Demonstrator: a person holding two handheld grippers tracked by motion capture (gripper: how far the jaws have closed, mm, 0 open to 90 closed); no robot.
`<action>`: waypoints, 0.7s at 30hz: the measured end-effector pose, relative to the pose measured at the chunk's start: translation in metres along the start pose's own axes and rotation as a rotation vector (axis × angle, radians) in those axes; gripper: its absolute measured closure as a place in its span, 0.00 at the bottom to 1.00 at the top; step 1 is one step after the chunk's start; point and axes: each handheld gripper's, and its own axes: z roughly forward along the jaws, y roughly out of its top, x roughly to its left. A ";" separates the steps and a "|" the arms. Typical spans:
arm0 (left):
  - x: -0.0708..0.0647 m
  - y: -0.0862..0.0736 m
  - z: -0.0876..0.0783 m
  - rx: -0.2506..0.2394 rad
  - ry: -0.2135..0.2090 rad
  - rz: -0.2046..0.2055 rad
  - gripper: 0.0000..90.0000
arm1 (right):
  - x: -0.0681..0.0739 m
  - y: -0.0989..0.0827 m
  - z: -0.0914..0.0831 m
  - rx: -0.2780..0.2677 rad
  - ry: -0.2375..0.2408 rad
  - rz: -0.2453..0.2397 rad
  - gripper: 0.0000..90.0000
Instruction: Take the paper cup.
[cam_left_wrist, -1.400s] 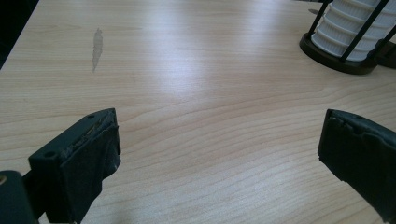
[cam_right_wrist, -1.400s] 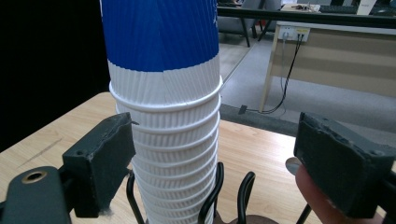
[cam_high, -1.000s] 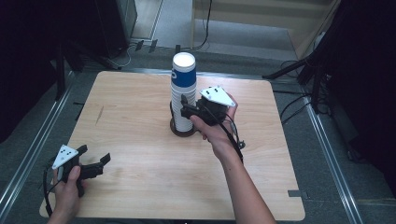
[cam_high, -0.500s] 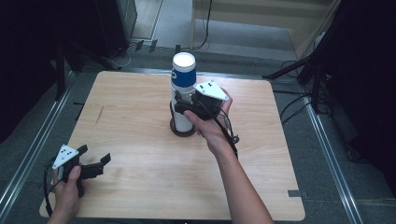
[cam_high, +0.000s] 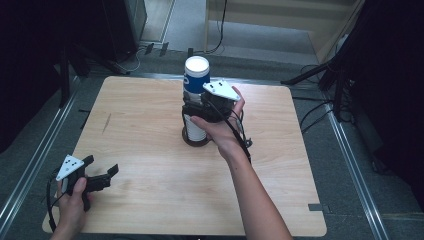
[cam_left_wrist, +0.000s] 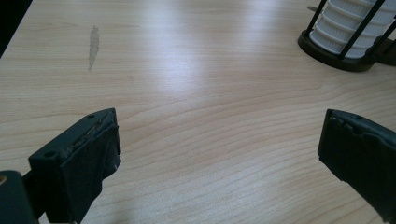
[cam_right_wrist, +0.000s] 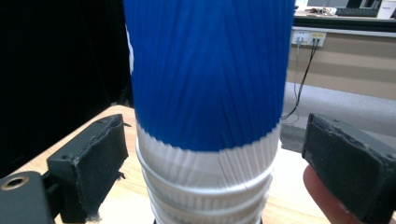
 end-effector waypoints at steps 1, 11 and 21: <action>0.000 0.000 0.000 0.000 0.000 -0.001 0.00 | 0.000 0.001 0.001 -0.003 0.002 -0.001 0.07; 0.000 0.000 0.000 0.003 -0.003 -0.003 0.00 | 0.005 0.007 0.012 -0.016 0.004 0.011 0.08; 0.000 0.000 0.001 0.006 -0.002 -0.004 0.00 | 0.002 0.005 0.021 -0.026 -0.011 0.029 0.13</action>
